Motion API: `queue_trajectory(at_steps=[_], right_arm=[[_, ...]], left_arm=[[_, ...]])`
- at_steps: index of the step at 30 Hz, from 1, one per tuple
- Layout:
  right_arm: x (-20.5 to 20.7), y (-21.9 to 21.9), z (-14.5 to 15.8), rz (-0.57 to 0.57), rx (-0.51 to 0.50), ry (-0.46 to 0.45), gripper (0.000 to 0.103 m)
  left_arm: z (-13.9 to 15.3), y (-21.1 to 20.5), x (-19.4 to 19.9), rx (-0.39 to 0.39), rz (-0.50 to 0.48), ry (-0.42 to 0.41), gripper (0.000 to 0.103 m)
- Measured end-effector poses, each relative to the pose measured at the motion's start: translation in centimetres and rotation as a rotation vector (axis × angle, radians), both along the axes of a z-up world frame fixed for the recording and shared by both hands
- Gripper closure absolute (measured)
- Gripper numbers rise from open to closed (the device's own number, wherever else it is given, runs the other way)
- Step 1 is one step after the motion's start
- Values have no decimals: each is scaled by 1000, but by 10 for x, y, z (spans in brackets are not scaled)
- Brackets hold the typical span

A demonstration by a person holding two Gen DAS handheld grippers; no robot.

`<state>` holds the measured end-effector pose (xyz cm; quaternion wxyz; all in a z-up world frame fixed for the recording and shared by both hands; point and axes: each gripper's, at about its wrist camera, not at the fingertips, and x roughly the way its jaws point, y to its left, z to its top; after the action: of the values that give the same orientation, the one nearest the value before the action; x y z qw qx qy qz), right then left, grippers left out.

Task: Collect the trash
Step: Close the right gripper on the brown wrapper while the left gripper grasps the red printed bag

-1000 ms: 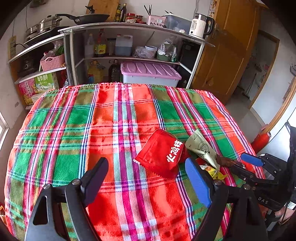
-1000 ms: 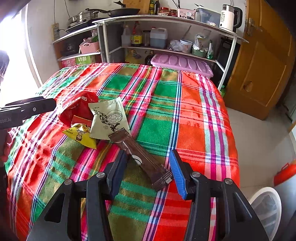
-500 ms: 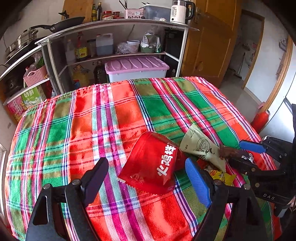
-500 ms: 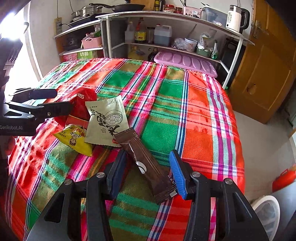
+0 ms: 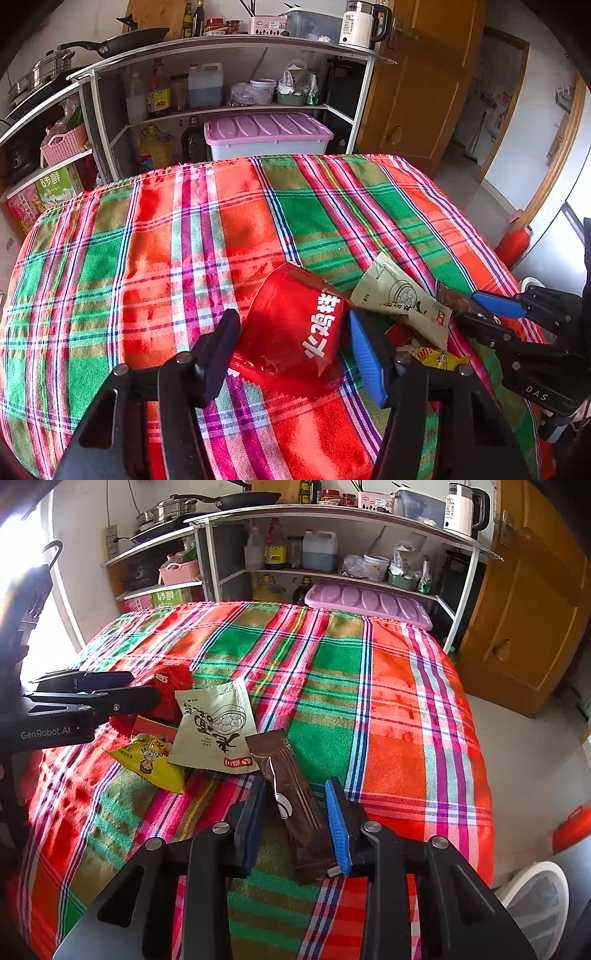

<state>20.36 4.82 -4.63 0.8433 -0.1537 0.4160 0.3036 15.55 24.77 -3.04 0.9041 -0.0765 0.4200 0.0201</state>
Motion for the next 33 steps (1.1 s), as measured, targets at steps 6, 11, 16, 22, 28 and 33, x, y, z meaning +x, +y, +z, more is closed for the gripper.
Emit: queue_trajectory(at_steps=[6,11,16,22,28,33], right_arm=[[0,-2,1,-10,7,1,81],[-1,-5,1,-20,16,7,82],[-3,-7,1,-17,17,4,83],[-8,-11,4,-31,30,-2,83],[-15,-17,10,-42,56,-7,83],[-22,-23,16,-52,67,-18,83]], left_arm=[[-1,-4,1,-26,-18,-2,59],[0,-7,-1,-28,-22,-8,66],[4,-8,-7,-22,-9,-21,69],[8,-3,-18,-25,30,-32,70],[16,-5,-29,-21,37,-52,71],[22,-8,-39,-21,43,-69,71]])
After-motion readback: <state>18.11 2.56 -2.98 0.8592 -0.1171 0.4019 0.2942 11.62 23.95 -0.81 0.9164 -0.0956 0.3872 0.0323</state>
